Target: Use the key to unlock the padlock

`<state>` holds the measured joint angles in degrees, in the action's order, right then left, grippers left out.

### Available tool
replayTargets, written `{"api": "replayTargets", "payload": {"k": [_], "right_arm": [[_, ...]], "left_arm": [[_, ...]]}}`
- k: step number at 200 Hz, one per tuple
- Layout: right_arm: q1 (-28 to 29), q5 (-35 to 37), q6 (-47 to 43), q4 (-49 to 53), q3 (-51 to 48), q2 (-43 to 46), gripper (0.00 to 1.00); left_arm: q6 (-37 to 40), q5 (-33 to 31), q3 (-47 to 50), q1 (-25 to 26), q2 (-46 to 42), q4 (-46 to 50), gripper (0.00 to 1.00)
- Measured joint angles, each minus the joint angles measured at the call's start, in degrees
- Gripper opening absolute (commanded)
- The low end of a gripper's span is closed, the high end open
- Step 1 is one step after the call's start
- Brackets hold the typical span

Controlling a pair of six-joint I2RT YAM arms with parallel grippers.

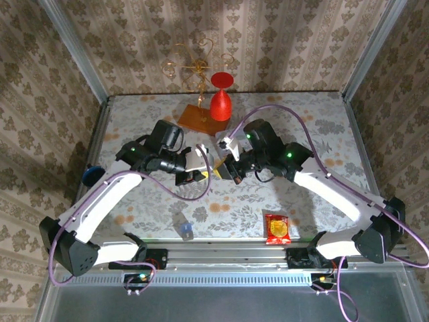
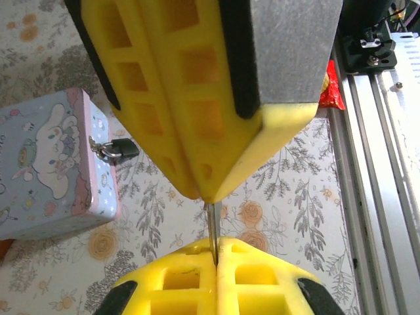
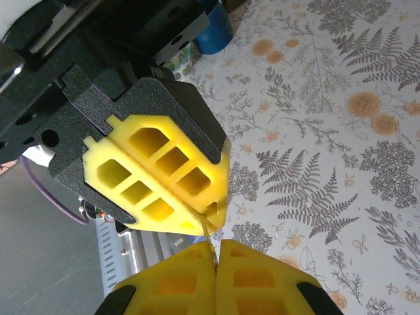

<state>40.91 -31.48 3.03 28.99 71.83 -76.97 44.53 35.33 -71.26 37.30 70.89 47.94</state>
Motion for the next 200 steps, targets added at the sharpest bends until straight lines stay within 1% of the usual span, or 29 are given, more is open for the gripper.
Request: {"api": "replayTargets", "payload": {"k": [17, 24, 35, 54, 57, 72, 86, 96, 102, 114, 125, 145, 168, 176, 189, 200], "right_arm": [[-0.02, 0.20, 0.22, -1.25, -0.72, 0.72, 0.00], [-0.02, 0.31, 0.42, -1.92, -1.16, 1.09, 0.00], [-0.02, 0.76, 0.96, -3.26, -1.90, 1.79, 0.00], [-0.68, 1.62, 3.02, -3.76, -4.00, 4.11, 0.00], [-0.87, 1.75, 3.26, -3.82, -4.44, 4.52, 0.00], [-2.58, 2.71, 5.57, -4.79, -7.10, 6.97, 0.00], [-4.79, 3.23, 8.07, -5.79, -9.73, 9.25, 0.00], [-6.75, 3.63, 10.08, -6.75, -11.80, 10.91, 0.00], [-7.80, 3.76, 11.19, -7.08, -12.96, 11.87, 0.00], [-9.92, 4.07, 13.55, -8.02, -15.28, 13.79, 0.00], [-11.72, 4.24, 15.21, -8.37, -16.92, 15.19, 0.00], [-14.56, 5.27, 18.56, -8.72, -19.04, 17.42, 0.00], [-18.14, 7.23, 22.64, -8.61, -20.63, 19.08, 0.00], [-19.58, 8.24, 23.87, -8.22, -20.90, 19.30, 0.00], [-22.05, 10.19, 25.83, -7.56, -21.35, 19.43, 0.00], [-23.96, 11.47, 27.12, -6.97, -22.01, 19.52, 0.00]], "left_arm": [[-0.83, -0.02, 0.85, -0.11, -1.01, -1.55, 0.00], [-1.16, 0.00, 1.40, -0.26, -1.66, -2.40, 0.07], [-1.79, 0.02, 2.45, -0.52, -2.95, -4.13, 0.23], [-3.32, -0.92, 4.44, -2.03, -5.77, -6.58, 0.40], [-4.04, -1.05, 4.76, -2.32, -6.19, -7.02, 0.44], [-5.35, -1.62, 6.27, -3.63, -8.46, -9.46, 0.60], [-6.95, -2.01, 7.72, -4.04, -10.21, -12.39, 0.72], [-8.85, -2.58, 9.03, -4.09, -11.30, -15.17, 0.84], [-10.25, -3.19, 10.01, -4.09, -11.85, -17.27, 0.87], [-13.62, -4.79, 11.80, -4.07, -12.31, -21.55, 0.90], [-17.86, -7.08, 13.38, -4.09, -12.11, -25.88, 1.00], [-27.98, -12.41, 15.34, -4.07, -10.25, -33.22, 1.00], [-41.40, -19.12, 17.99, -3.56, -7.34, -41.55, 1.00], [-45.35, -22.12, 19.12, -2.62, -6.32, -43.85, 0.95], [-51.56, -27.34, 20.41, 0.46, -4.02, -46.42, 0.89], [-56.41, -31.04, 21.09, 3.26, -1.46, -48.33, 0.87]]}}
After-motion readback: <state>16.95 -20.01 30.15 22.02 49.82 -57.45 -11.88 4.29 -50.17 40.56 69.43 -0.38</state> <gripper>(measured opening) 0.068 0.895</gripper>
